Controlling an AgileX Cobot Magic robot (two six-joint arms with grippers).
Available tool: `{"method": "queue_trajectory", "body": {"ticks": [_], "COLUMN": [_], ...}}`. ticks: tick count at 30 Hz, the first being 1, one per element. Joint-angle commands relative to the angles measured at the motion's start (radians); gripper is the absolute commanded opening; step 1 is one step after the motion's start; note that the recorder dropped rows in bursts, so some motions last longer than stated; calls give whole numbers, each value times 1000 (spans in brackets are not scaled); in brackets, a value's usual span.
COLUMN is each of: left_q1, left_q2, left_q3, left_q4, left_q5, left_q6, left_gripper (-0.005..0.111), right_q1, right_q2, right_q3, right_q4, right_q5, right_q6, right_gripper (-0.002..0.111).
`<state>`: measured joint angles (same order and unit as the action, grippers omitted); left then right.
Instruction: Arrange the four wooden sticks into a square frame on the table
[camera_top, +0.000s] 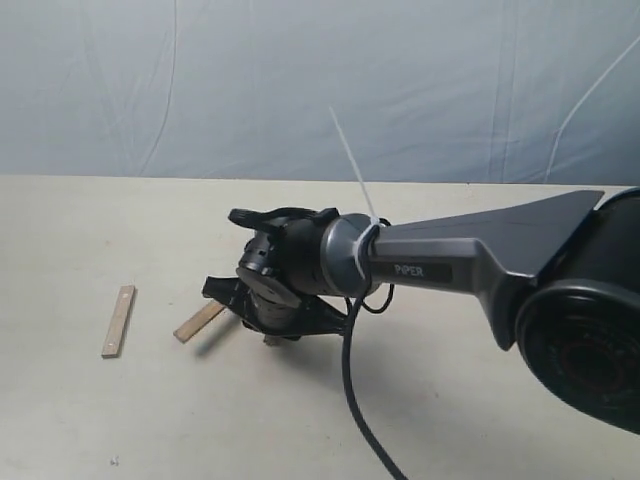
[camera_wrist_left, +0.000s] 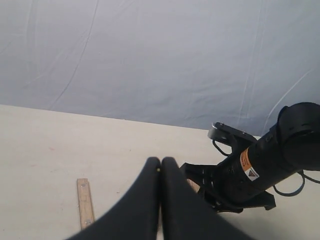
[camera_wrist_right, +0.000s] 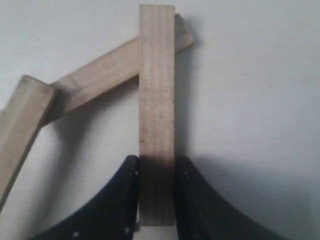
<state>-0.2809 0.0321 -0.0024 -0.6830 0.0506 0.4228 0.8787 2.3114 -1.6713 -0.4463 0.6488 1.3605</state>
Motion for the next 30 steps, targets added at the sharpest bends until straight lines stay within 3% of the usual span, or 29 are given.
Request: {"method": "queue_trajectory", "body": {"ticks": [1, 3, 7, 8, 12, 15, 30], "left_q1": [-7, -7, -7, -7, -7, -7, -7], "left_q2": [-6, -6, -6, -6, -6, -6, -6], "left_q3": [2, 2, 2, 2, 2, 2, 2], "left_q4": [-14, -14, -20, -24, -33, -33, -33], "left_q5": [1, 1, 1, 1, 2, 9, 13], "left_q6": [-1, -1, -1, -1, -1, -1, -1], "left_gripper": [0, 0, 0, 0, 0, 0, 0], "right_q1": [-12, -18, -53, -57, -60, -60, -65], "right_q2": [23, 16, -47, -68, -134, -110, 93], "right_q3": [1, 1, 1, 1, -1, -47, -244], "right_q4": [15, 8, -7, 0, 64, 120, 46], "right_q5": [-46, -33, 100, 96, 54, 118, 210], "right_q6": [3, -3, -143, -181, -370, -544, -578], "right_gripper": [2, 14, 58, 63, 65, 56, 51]}}
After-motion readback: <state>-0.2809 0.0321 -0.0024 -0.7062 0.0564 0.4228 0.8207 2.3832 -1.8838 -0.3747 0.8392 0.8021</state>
